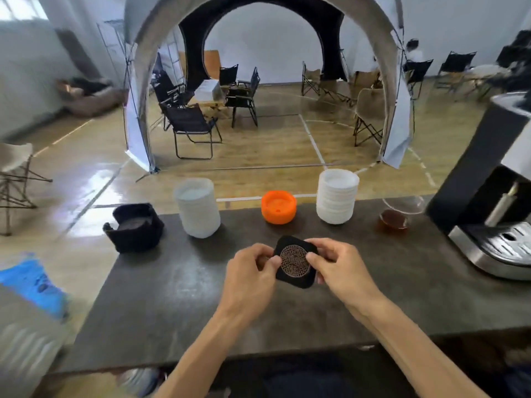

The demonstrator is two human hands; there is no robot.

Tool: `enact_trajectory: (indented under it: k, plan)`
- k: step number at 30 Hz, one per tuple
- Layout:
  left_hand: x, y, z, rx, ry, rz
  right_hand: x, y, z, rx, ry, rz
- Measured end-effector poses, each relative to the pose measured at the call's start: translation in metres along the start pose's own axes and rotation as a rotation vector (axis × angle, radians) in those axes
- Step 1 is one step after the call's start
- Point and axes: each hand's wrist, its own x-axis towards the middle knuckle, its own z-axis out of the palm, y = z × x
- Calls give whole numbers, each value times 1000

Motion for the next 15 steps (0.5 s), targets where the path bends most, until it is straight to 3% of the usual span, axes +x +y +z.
enact_trajectory:
  k: [8, 15]
  plan:
    - [24, -77, -132, -76, 70, -55, 4, -49, 148, 87, 44, 16]
    - [38, -113, -197, -149, 218, -105, 10, -75, 226, -60, -26, 52]
